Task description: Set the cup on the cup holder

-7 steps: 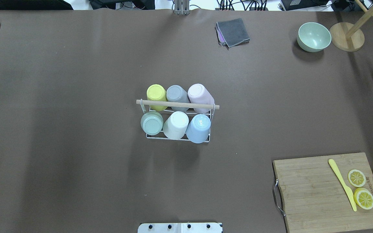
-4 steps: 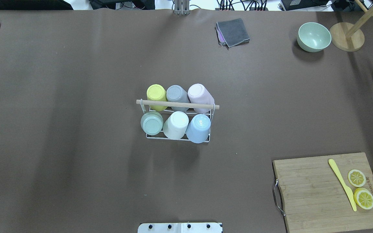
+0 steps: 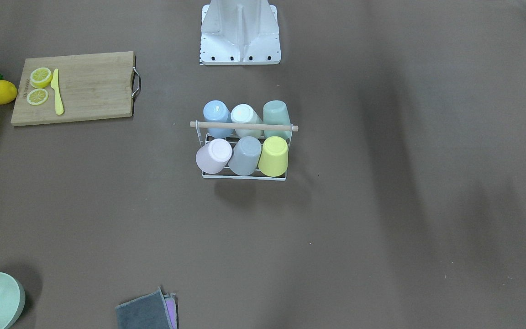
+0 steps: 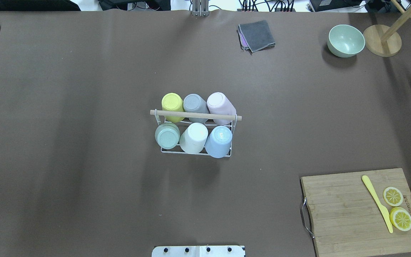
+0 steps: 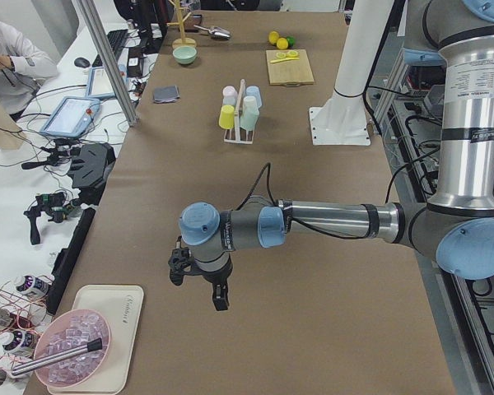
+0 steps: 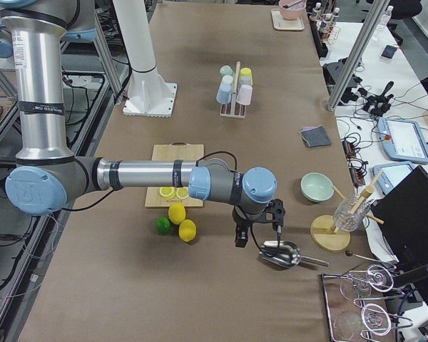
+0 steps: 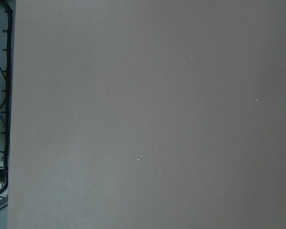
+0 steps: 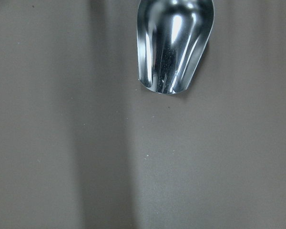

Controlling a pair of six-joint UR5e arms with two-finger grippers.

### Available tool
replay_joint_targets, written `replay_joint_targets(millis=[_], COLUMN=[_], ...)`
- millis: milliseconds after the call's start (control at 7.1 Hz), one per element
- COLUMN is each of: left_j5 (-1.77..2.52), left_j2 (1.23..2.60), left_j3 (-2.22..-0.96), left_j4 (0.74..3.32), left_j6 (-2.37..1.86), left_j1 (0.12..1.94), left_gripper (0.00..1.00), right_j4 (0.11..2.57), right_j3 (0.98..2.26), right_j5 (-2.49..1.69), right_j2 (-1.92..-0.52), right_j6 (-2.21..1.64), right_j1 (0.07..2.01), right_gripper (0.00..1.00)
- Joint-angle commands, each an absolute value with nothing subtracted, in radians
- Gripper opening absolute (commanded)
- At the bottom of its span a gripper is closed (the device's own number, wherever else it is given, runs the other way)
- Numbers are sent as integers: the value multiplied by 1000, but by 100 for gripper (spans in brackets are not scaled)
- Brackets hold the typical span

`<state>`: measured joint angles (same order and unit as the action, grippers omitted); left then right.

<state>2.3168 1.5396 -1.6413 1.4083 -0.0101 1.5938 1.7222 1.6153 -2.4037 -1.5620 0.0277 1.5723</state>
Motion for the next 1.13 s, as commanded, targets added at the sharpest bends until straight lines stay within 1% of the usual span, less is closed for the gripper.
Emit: replay_joint_targets(millis=[0, 282, 986], left_j5=[2355, 2416, 2408], left_j2=[1539, 1534, 1528], left_j3=[-1652, -1651, -1646], left_j4=[1408, 1405, 1408], left_j6=[-15, -12, -9], left_j1=[1594, 1594, 1594], left_gripper=[98, 98, 98], right_j4=[1723, 1721, 1723], right_j3=[1615, 1615, 1615], right_j5=[-2404, -2404, -2404], right_j2=[-1562, -1562, -1560], right_j6=[25, 25, 20], right_j1=[1572, 1572, 1572], right_gripper=[100, 100, 100])
